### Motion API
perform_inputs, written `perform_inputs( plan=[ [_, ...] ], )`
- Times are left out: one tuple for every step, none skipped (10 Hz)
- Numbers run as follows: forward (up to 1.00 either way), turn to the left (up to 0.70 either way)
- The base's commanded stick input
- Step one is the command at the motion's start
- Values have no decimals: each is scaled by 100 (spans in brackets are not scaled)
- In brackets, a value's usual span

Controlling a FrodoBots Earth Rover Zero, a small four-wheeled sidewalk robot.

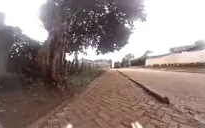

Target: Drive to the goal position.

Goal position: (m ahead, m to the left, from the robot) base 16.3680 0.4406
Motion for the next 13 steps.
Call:
perform_inputs(
  plan=[
    [70, 6],
    [70, 11],
    [70, 9],
    [70, -11],
    [70, -3],
    [70, 6],
    [70, 6],
    [70, 8],
    [70, 7],
    [70, 5],
    [70, -4],
    [70, -20],
    [70, -35]
  ],
)
